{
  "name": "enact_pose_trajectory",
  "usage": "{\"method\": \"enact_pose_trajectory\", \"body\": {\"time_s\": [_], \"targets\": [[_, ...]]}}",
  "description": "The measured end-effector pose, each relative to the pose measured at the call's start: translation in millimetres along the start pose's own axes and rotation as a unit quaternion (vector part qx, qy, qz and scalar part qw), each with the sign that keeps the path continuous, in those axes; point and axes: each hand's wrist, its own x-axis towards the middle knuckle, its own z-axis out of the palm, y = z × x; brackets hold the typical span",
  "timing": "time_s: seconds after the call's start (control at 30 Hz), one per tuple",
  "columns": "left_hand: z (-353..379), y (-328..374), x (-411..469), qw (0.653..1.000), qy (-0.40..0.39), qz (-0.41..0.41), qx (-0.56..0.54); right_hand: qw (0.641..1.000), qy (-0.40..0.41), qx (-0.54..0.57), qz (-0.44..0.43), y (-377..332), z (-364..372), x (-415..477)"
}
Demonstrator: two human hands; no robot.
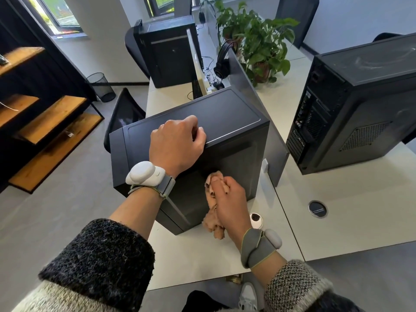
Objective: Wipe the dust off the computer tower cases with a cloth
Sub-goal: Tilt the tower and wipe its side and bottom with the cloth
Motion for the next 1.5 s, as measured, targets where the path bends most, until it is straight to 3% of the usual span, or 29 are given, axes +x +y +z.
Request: {"method": "enact_pose_trajectory", "body": {"time_s": [0.07,0.23,0.43,0.5,0.63,0.87,1.0,1.07,1.23,1.3,1.43,1.5], "targets": [[-0.2,0.4,-0.4,1.000,0.001,0.002,-0.002,1.000,0.007,-0.012,0.008,9.5,1.7,-1.1],[1.1,-0.4,-1.2,1.000,0.000,0.003,-0.008,0.985,-0.037,0.028,0.164,21.9,4.7,-1.9],[1.4,-1.4,-0.1,1.000,0.000,0.005,-0.002,0.999,-0.018,0.014,-0.044,-8.5,9.2,-6.5],[1.1,-1.0,-0.8,1.000,0.001,0.005,-0.005,1.000,-0.008,0.000,-0.018,8.9,6.7,-7.4],[1.4,-2.0,-0.8,1.000,0.004,0.007,-0.006,0.986,-0.062,-0.035,0.150,29.6,10.8,-4.1],[1.8,-3.6,0.6,1.000,0.006,0.009,-0.004,0.999,-0.029,-0.005,-0.041,-0.3,18.9,-12.3],[0.5,-2.9,-0.3,1.000,0.004,0.012,-0.007,0.993,-0.047,-0.040,0.100,26.8,20.1,-12.7],[1.2,-3.7,-1.4,1.000,0.005,0.013,-0.008,0.994,-0.048,-0.045,0.088,16.5,22.3,-14.1],[0.2,-4.2,-1.8,1.000,0.005,0.019,-0.018,0.998,-0.033,0.006,-0.049,-14.9,28.7,-15.4],[-1.3,-5.1,-3.3,0.999,0.007,0.020,-0.038,0.999,-0.031,-0.008,-0.025,-4.0,28.9,-18.5],[-7.2,-9.0,-10.2,0.996,0.026,0.007,-0.079,0.992,-0.061,-0.024,0.107,17.7,33.9,-20.9],[-12.1,-11.8,-17.5,0.996,0.036,0.006,-0.082,0.993,-0.062,-0.004,0.098,3.1,37.6,-22.2]]}}
